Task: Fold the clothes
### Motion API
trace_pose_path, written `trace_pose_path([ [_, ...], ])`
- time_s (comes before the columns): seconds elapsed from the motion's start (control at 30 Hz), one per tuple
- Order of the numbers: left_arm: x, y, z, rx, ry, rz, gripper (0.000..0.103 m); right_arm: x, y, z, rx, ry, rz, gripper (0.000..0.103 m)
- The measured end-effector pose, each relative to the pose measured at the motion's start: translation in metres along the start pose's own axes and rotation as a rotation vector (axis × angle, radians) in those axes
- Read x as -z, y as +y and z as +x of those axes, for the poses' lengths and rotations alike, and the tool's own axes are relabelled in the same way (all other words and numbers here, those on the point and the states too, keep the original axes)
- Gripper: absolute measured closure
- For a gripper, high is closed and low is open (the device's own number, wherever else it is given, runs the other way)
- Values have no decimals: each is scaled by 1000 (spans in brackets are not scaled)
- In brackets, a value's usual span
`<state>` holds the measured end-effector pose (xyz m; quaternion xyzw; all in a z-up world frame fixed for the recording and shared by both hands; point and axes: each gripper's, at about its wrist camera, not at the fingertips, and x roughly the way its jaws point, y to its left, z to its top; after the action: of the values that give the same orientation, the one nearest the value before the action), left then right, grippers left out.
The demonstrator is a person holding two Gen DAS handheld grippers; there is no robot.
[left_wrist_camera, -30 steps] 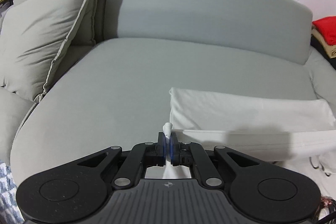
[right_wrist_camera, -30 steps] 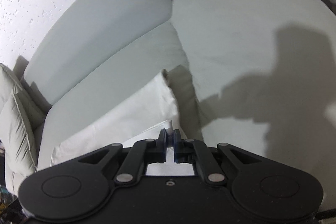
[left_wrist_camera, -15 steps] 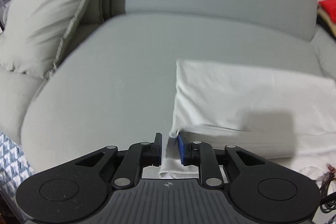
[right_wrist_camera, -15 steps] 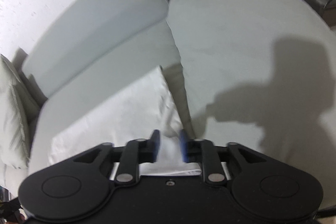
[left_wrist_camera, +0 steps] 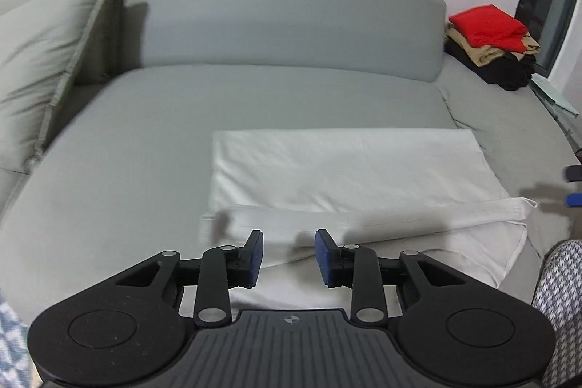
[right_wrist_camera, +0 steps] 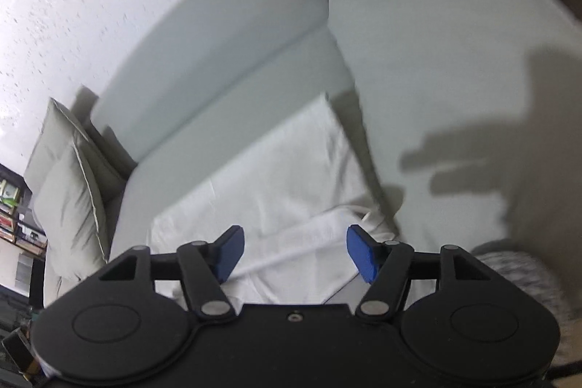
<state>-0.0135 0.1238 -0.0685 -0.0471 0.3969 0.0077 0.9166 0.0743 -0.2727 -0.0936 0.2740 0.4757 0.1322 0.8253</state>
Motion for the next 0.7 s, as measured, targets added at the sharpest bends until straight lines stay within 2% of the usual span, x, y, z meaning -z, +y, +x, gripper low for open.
trace_pose_path([
  [0.13, -24, -21, 38, 0, -6, 26, 73, -11, 20, 46, 20, 59, -39, 58],
  [0.27, -50, -42, 83, -33, 29, 104, 73, -26, 45, 96, 94, 115, -108, 59],
  [0.4, -57, -51, 122, -54, 107, 151, 73, -33, 56, 137, 166, 165, -157, 61],
  [0.5, -44, -49, 135, -6, 261, 160, 77, -29, 53, 153, 211, 221, -175, 67],
  [0.57, -27, -45, 114, 39, 300, 175, 77, -24, 49, 147, 187, 273, -156, 68],
  [0.63, -10, -41, 87, 85, 329, 191, 77, -10, 45, 129, 115, 381, -139, 70],
  [0.7, 12, -29, 52, 110, 318, 161, 77, 7, 42, 106, 48, 470, -143, 71],
])
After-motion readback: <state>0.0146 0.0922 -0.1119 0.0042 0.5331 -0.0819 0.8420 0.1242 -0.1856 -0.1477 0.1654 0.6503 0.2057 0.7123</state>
